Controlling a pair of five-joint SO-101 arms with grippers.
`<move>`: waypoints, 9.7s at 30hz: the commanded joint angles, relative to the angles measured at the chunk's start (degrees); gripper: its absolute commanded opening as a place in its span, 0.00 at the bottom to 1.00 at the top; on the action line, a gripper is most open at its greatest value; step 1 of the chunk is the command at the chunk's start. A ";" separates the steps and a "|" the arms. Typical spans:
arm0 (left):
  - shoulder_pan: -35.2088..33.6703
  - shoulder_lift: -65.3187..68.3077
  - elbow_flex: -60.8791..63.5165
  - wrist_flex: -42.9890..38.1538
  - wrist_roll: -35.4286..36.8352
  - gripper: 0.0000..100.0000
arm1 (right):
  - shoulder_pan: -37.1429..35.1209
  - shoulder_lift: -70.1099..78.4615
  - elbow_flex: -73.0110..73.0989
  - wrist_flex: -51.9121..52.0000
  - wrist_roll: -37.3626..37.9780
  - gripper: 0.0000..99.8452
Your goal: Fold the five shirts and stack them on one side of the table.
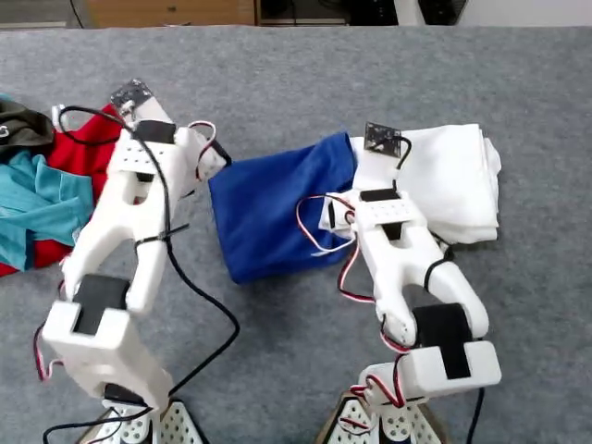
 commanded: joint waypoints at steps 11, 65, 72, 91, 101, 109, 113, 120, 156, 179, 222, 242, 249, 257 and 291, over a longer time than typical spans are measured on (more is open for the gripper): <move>0.97 19.74 -19.08 4.66 0.70 0.26 | 0.66 0.92 -3.91 -1.05 -0.70 0.00; 28.22 33.01 -70.68 -1.05 2.46 0.02 | 33.36 -25.63 -18.68 15.30 5.45 0.00; 30.42 33.01 -64.53 -11.60 2.46 0.02 | 35.56 -25.63 -18.51 15.21 7.38 0.00; 30.59 33.01 -63.21 -13.01 2.46 0.09 | 35.21 -25.98 -12.53 9.76 7.47 0.45; 28.75 32.84 -63.21 -12.84 2.37 0.09 | 35.21 -26.07 -12.70 9.85 7.47 0.58; 25.41 32.48 -69.80 -1.41 -1.67 0.08 | 33.01 -26.68 -12.79 9.85 7.47 0.19; 20.66 32.48 -76.22 10.55 -8.09 0.09 | 29.41 -30.37 -12.79 9.58 7.47 0.00; 8.62 32.92 -87.47 29.27 -15.65 0.08 | 18.07 -36.00 -12.35 9.85 7.38 0.03; -45.71 22.29 -57.58 37.89 -38.07 0.02 | -2.24 -20.88 -13.67 13.36 7.38 0.00; 16.18 -67.12 38.42 21.27 -35.25 0.13 | -2.51 -20.44 -14.20 13.19 7.56 0.01; -58.55 -71.43 53.89 -3.52 -30.33 0.24 | -27.74 36.35 -84.44 63.21 16.70 0.00; -53.71 -71.34 54.33 -7.38 -30.33 0.24 | 8.84 11.82 -50.07 62.95 30.51 0.00; -46.68 -71.25 54.15 -4.66 -30.33 0.24 | 10.15 11.38 -56.48 63.03 33.23 0.27; -40.53 -71.34 53.71 1.32 -30.33 0.24 | 0.48 11.82 -65.45 62.86 33.05 0.43; -38.59 -70.73 53.89 5.54 -29.98 0.24 | -14.20 25.71 -82.24 63.12 18.37 0.00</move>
